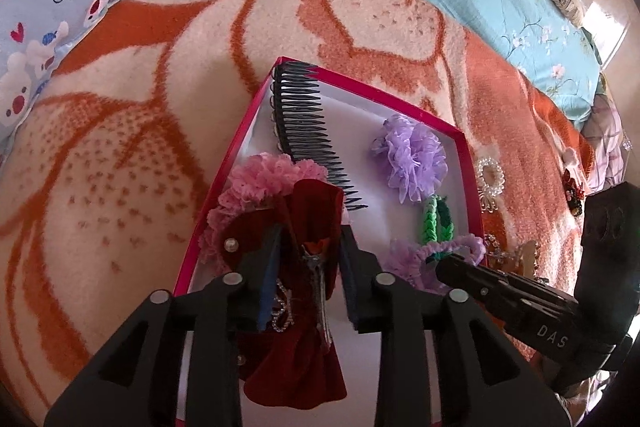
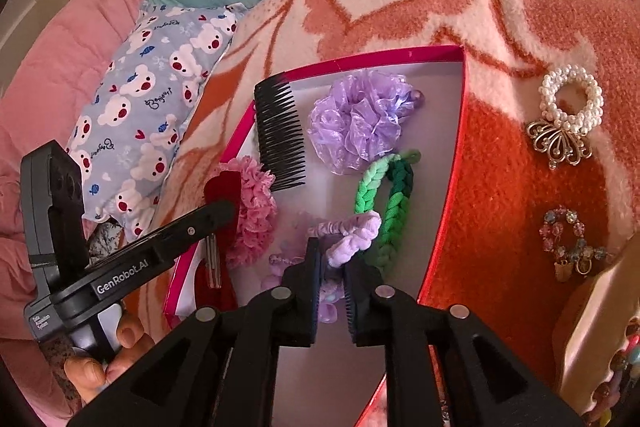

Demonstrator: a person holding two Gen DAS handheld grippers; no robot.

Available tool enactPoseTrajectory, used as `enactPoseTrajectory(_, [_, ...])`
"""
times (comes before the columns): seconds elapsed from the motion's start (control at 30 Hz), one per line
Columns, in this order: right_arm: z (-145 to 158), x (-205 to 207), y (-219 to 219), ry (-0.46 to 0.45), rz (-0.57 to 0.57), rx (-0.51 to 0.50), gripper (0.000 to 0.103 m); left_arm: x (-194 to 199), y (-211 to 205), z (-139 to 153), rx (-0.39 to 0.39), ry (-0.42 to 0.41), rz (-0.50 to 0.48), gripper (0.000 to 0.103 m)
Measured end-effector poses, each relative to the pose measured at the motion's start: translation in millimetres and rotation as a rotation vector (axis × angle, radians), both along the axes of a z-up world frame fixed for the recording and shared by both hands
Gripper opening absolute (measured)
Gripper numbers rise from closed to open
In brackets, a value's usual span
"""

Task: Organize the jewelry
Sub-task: 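Open the right tool to drop the lavender scrunchie while the left tool releases the red bow, then move the left tool to the beige claw clip while the right tool approaches the pastel beaded bracelet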

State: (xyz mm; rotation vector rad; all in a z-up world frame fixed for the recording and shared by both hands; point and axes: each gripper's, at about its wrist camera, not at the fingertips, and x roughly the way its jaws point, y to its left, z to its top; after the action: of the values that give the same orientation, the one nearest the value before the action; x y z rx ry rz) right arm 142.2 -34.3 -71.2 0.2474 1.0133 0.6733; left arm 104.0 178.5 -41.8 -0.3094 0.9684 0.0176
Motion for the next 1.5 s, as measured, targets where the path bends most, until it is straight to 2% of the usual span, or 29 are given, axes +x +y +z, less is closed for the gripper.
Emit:
enactPoseTrajectory(0.13, [5,-3,-2,-0.012,-0.003,0.002,0.025,-1,-2,2,0.000,-0.002,-0.002,0.037])
enactPoseTrajectory(0.2, [8,-5,-1,-0.022,0.000,-0.002,0.034,-1,-4,3,0.003,-0.004,-0.006,0.040])
enactPoseTrajectory(0.4, [16,-10,-6,-0.049,-0.008,-0.008,0.036,-4,-4,6,0.000,-0.001,-0.006,0.043])
enactPoseTrajectory(0.47, [20,-12,-9,-0.054,-0.014,-0.006,0.037,-7,-4,9,0.003,-0.006,-0.006,0.050])
enactPoseTrajectory(0.53, [23,-13,-14,-0.061,-0.019,0.000,0.037,-9,-3,11,0.010,-0.011,-0.003,0.053])
enactPoseTrajectory(1.03, [50,-45,-55,-0.102,-0.064,0.023,0.041,-33,-5,23,-0.018,-0.021,0.002,0.053])
enactPoseTrajectory(1.1, [50,-49,-64,-0.102,-0.077,0.021,0.044,-38,-10,26,-0.022,-0.029,-0.005,0.053])
enactPoseTrajectory(1.5, [49,-78,-125,-0.102,-0.170,-0.007,0.044,-58,-48,41,-0.055,-0.041,-0.080,0.053])
